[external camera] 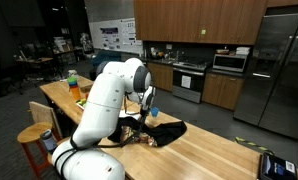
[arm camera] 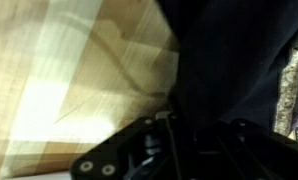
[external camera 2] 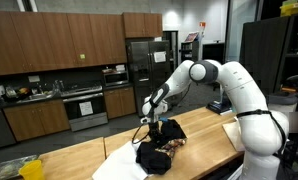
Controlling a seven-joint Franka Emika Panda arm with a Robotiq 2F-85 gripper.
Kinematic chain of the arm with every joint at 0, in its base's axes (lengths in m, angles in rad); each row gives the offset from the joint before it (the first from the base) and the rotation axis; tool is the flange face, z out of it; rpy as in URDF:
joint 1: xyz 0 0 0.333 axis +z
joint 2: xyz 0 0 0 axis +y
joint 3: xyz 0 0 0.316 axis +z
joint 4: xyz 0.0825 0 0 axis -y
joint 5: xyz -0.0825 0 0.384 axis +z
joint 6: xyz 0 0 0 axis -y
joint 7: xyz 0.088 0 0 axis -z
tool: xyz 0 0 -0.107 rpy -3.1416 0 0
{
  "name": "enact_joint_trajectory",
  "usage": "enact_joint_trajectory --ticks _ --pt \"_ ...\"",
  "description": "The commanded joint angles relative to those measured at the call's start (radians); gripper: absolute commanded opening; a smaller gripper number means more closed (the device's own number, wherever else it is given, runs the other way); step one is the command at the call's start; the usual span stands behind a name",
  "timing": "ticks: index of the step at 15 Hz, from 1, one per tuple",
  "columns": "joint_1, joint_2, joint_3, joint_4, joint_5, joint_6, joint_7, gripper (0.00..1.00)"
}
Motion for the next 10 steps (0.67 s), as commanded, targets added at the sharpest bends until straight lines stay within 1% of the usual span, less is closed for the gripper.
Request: enact_joint_trajectory --ticks 1,3,7,8,9,10 --pt "0.008 -0.096 -0.027 -0.050 -0.061 -0.033 0.076 0.00" --pt "0.007 -0.171 -0.039 -0.104 -0.100 -0.041 0.119 0.01" --pt "-0.012 -0.369 -0.071 -0.225 -0.166 -0.105 0.163 0.01" --pt "-0.012 -0.419 -0.088 -0.254 -0.190 -0.126 0.192 0.01" --pt "-0.011 -0.471 -0.112 -0.290 -0.227 -0.134 0.247 0.01" --pt "-0.023 -0.519 -0.127 -0.324 -0.237 -0.146 0.275 0.01"
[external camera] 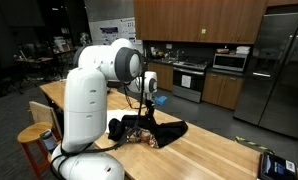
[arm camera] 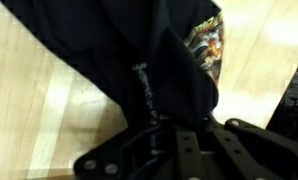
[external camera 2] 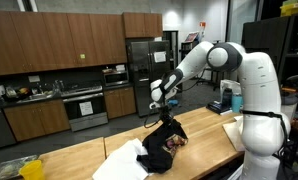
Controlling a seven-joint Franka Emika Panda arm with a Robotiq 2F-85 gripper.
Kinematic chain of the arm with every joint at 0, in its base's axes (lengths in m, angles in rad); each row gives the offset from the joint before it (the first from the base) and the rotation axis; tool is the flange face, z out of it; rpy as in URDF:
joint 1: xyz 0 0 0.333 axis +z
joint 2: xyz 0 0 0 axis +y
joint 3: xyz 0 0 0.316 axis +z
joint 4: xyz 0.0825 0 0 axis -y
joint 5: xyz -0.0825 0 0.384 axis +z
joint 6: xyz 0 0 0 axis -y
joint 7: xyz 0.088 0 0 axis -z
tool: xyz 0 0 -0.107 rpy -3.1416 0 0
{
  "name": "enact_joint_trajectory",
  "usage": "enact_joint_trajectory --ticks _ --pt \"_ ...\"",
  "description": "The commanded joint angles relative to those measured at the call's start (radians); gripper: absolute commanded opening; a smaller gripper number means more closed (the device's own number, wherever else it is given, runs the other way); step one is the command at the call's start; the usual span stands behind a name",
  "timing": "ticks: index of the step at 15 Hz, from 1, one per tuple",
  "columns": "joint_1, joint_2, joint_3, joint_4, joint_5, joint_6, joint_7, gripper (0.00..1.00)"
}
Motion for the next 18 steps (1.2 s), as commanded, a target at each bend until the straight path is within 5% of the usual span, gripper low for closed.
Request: enact_joint_trajectory --ticks 1,4,5,10,18 --pt "-0.023 -0.227 -0.062 -0.175 -0.069 -0.027 0.127 0.01" --pt "-0.072 -0.361 -0.123 -0.297 -0.039 -0.030 0.120 0.01" --pt "-0.042 -0.245 -0.103 -0.192 -0.042 -0.034 0.116 0.04" --pt "-0.063 -0.337 -0.138 -0.283 -0.043 -0.034 0.115 0.04" --pt "-0.110 -0.455 -0.202 -0.201 -0.040 -0.073 0.188 0.01"
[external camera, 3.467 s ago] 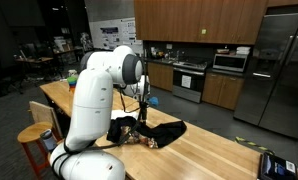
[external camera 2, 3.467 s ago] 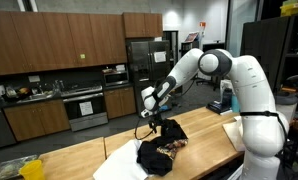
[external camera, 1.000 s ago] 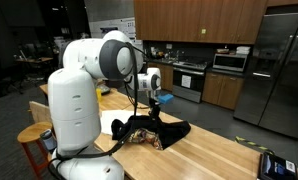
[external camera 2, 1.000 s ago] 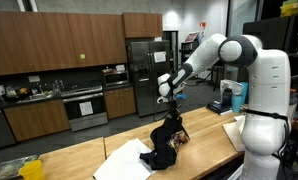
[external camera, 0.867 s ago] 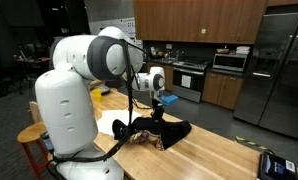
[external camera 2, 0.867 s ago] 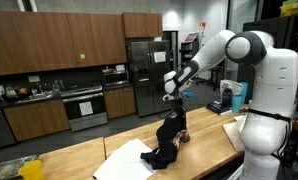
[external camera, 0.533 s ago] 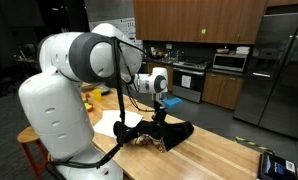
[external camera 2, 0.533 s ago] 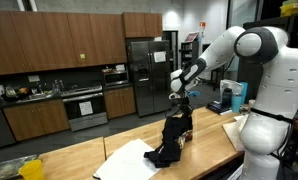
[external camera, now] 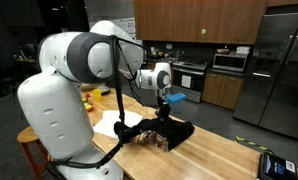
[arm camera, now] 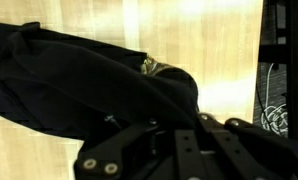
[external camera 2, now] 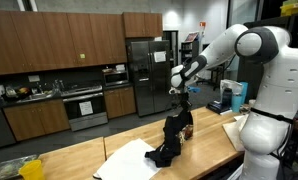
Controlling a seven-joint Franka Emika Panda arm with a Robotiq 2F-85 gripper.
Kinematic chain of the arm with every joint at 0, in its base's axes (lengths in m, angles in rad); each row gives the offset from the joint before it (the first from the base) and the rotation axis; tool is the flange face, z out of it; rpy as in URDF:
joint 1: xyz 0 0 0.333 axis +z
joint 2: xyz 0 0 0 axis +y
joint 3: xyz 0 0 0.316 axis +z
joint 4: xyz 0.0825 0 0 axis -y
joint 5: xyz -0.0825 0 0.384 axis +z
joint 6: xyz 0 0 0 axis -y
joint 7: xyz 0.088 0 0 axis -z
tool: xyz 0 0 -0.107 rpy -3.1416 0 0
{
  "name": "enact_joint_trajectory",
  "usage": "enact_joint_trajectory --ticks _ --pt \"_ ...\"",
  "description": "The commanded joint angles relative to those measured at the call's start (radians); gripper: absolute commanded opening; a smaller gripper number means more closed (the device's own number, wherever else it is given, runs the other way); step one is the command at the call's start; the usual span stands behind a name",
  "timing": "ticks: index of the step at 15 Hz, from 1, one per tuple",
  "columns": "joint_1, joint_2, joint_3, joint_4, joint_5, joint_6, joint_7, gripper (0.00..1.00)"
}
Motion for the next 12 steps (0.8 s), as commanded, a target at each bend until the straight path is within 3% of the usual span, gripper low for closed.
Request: enact_joint_trajectory --ticks 1,9,12 --pt "-0.041 -0.129 -0.064 0.043 0.000 -0.041 0.037 0.01" --pt "-0.194 -0.333 -0.259 0.136 -0.042 -0.133 0.102 0.01" --pt "-0.253 -0.353 -0.303 0.117 -0.096 -0.097 0.188 0.01"
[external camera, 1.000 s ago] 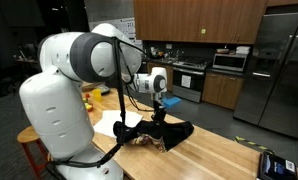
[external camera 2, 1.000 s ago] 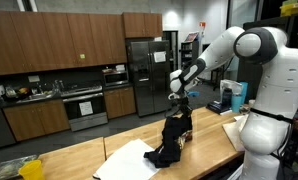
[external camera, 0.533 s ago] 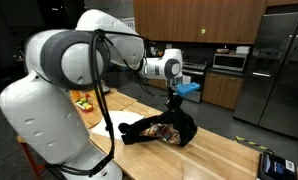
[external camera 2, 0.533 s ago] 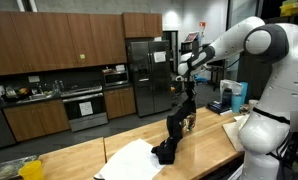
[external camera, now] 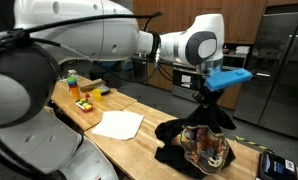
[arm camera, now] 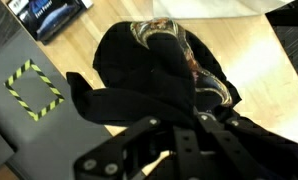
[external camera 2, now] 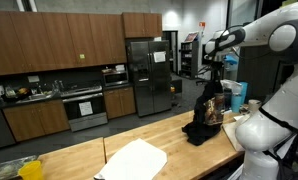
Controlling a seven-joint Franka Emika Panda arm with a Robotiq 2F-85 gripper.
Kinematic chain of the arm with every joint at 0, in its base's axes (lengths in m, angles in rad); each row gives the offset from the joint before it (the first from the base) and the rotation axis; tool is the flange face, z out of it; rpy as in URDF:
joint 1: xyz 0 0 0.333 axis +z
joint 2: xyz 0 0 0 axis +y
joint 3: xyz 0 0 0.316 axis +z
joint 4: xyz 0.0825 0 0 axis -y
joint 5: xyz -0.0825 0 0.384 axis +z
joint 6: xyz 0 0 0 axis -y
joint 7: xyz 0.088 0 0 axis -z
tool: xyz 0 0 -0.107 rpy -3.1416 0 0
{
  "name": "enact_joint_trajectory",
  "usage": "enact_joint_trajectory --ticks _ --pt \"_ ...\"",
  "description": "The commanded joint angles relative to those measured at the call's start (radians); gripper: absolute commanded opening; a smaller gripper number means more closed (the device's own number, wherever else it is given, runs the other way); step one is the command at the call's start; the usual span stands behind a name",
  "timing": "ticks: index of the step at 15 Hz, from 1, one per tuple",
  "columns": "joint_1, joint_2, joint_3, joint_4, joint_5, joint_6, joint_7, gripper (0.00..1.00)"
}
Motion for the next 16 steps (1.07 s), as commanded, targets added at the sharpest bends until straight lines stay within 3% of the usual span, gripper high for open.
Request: enact_joint_trajectory --ticks 1,5,10,11,12,13,16 --pt "-0.056 -0.032 -0.034 -0.033 -0.078 0.027 0.133 0.01" --pt "-0.025 0.071 -0.033 -0.143 -0.104 0.083 0.231 0.01" --pt "0.118 0.297 0.003 -0.186 0.072 0.118 0.113 0.01" --pt "0.140 0.357 0.025 -0.177 0.109 0.121 0.089 0.29" --pt "0.096 0.258 0.020 -0.211 0.064 0.111 0.135 0.29" --pt "0.105 0.296 0.037 -0.209 0.072 0.119 0.141 0.08" --pt "0.097 0.311 0.044 -0.201 0.071 0.124 0.143 0.28"
